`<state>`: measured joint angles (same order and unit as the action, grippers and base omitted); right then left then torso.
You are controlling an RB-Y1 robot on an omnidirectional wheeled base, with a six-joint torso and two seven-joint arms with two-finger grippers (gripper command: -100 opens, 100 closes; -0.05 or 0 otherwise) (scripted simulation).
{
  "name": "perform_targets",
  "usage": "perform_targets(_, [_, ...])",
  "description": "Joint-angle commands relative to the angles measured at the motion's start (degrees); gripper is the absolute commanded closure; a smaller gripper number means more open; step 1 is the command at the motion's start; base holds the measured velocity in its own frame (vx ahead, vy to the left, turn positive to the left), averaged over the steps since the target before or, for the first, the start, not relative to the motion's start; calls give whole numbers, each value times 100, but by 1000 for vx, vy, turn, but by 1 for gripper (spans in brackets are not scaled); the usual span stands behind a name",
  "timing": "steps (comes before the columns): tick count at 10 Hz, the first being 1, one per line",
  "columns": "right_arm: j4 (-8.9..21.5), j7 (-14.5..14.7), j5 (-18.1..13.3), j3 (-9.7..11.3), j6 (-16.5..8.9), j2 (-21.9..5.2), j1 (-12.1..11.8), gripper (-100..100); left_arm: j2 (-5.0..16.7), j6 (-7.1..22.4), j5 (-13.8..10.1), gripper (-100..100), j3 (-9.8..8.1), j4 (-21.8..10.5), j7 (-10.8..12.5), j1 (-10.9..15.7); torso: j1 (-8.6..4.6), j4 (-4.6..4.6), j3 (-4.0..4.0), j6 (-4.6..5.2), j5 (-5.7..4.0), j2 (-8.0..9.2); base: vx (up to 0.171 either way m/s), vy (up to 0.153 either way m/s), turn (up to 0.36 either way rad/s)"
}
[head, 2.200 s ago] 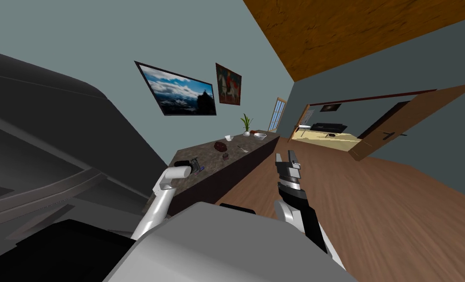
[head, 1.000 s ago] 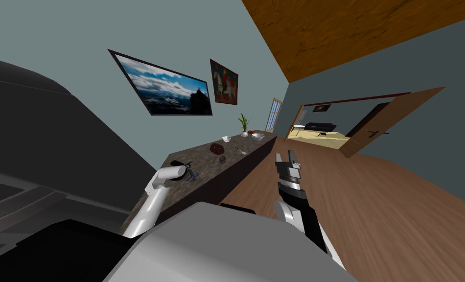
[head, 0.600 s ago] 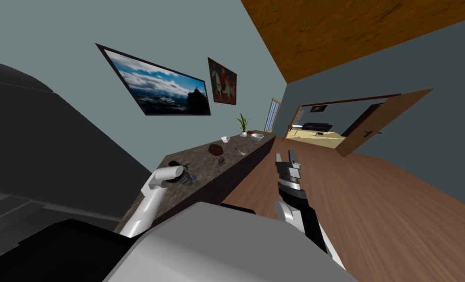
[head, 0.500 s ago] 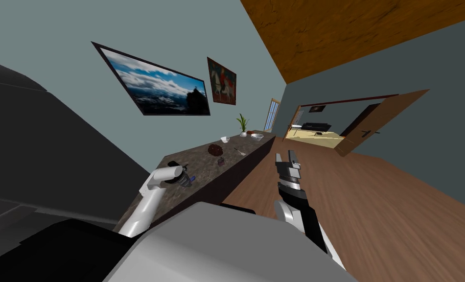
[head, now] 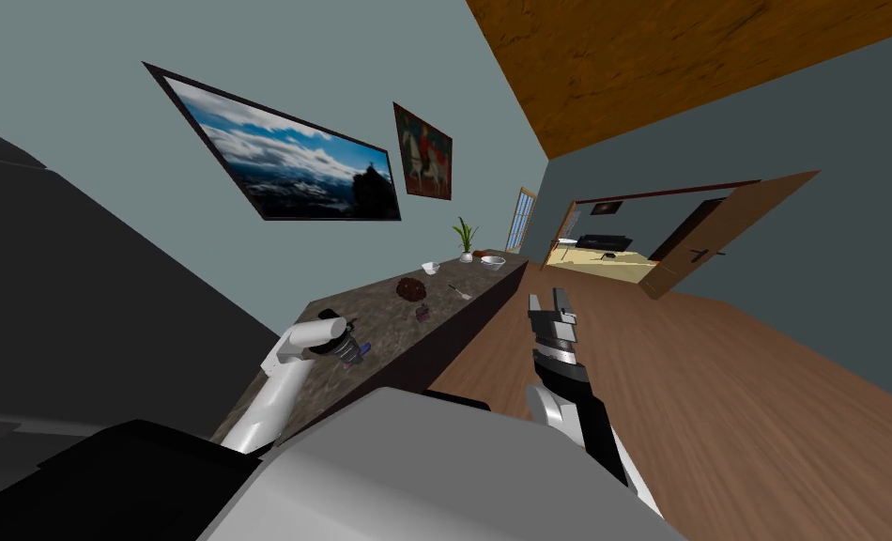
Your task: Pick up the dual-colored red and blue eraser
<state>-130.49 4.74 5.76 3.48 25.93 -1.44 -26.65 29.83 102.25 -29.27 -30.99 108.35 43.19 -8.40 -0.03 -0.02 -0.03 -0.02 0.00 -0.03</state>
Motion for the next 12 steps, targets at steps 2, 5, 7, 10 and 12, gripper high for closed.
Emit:
perform_targets(2, [0, 0, 0, 0, 0, 0, 0, 0, -55, -245, 81, -100, 63, -239, -91, 19, -1, 0, 1, 0, 0, 2, 0, 0, 0])
perform_targets(5, [0, 0, 0, 0, 0, 0, 0, 0, -94, -379, 130, -100, 100, -370, -139, 21, -1, 0, 2, 0, 2, 4, 0, 0, 0])
perform_targets(7, [0, 0, 0, 0, 0, 0, 0, 0, -97, -399, 133, 100, 102, -375, -146, 20, 9, -2, -1, 1, 7, 0, 0, 0, 0])
perform_targets(10, [0, 0, 0, 0, 0, 0, 0, 0, -96, -397, 132, 100, 102, -374, -146, 21, 14, -4, -4, 1, 11, -3, 0, 0, 0])
perform_targets(12, [0, 0, 0, 0, 0, 0, 0, 0, -44, -196, 65, 100, 50, -192, -73, 15, 15, -4, -4, 1, 11, -4, -1, 1, -6])
